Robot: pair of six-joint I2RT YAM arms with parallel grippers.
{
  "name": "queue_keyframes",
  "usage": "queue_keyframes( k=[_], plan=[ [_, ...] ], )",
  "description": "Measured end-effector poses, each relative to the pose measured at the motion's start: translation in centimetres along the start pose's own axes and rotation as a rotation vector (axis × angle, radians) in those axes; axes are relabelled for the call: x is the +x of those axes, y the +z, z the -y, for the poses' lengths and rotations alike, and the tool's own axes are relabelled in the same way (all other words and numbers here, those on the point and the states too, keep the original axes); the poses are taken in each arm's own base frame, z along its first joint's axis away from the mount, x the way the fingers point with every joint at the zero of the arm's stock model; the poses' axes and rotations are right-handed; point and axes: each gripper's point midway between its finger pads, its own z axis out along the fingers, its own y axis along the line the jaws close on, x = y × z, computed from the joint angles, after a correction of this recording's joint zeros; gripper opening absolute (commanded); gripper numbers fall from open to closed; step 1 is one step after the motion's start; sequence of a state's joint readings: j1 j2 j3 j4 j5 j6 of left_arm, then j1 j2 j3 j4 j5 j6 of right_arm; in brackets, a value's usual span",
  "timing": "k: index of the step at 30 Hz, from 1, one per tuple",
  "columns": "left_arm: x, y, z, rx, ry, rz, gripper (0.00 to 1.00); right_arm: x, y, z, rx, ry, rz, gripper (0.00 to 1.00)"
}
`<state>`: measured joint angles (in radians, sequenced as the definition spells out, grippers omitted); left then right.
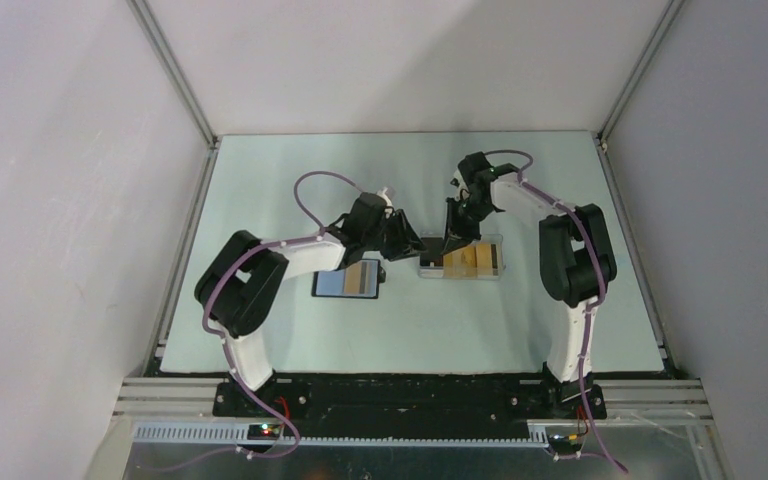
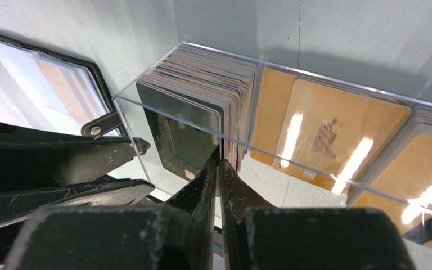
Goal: Put the credit cards into the card holder
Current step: Pick up the credit card from the storage box.
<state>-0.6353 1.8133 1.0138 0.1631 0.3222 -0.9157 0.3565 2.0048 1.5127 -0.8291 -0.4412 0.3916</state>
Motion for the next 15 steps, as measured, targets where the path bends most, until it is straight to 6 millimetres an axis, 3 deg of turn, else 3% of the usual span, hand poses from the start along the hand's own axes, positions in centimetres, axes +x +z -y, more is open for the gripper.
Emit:
queue_keyframes(
  k=[15],
  plan=[
    [-0.01, 0.05, -0.17, -0.003, 0.007, -0.001, 0.34, 0.05, -1.04, -1.01, 0.071, -0.041, 0.008, 0.1]
  ],
)
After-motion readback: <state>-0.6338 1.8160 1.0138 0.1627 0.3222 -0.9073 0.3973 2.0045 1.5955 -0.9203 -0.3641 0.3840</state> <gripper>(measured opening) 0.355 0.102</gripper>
